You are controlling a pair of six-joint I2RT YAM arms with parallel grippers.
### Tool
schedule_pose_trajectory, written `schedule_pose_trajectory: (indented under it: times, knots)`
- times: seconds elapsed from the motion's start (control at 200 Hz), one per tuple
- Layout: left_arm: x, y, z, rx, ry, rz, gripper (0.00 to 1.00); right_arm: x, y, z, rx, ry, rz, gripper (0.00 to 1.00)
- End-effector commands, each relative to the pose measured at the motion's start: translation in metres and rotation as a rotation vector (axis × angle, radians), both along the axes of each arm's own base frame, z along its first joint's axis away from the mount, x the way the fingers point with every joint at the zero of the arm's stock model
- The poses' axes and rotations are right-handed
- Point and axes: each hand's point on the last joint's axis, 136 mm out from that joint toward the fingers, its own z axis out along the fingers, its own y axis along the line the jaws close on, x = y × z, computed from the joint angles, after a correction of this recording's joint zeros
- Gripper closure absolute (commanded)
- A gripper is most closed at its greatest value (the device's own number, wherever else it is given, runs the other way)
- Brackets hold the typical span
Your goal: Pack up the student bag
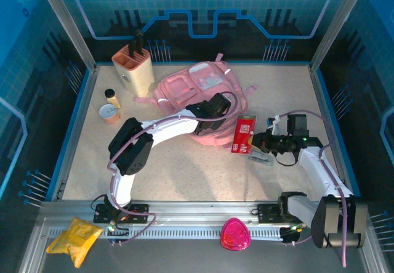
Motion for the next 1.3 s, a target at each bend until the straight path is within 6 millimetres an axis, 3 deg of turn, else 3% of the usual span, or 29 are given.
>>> schedule_pose_trajectory:
  times: [0.0, 0.25, 0.385, 0.485, 0.625, 0.875, 1.296]
  knots:
    - [0.021, 0.004, 0.014, 0.006, -0.056, 0.029, 0.37, 0.006, -0.001, 0.010, 0.017, -0.037, 0.009, 1.00]
    - [0.032, 0.009, 0.051, -0.118, -0.097, 0.037, 0.52, 0.009, 0.000, 0.014, 0.004, -0.044, 0.035, 1.00]
    - [0.039, 0.014, 0.053, -0.140, -0.084, 0.063, 0.58, 0.013, 0.006, 0.019, 0.021, -0.051, 0.043, 1.00]
    - [0.039, 0.011, 0.051, -0.154, -0.060, 0.045, 0.58, 0.017, 0.011, 0.023, 0.020, -0.057, 0.056, 1.00]
    - [0.029, 0.000, 0.053, -0.204, -0.015, -0.011, 0.48, 0.020, 0.011, 0.021, 0.009, -0.056, 0.054, 1.00]
    - [0.032, 0.014, 0.045, -0.117, -0.002, 0.003, 0.43, 0.021, 0.011, 0.021, 0.002, -0.058, 0.057, 1.00]
    - [0.025, 0.030, 0.038, -0.162, 0.058, -0.014, 0.37, 0.020, 0.010, 0.019, -0.008, -0.053, 0.062, 1.00]
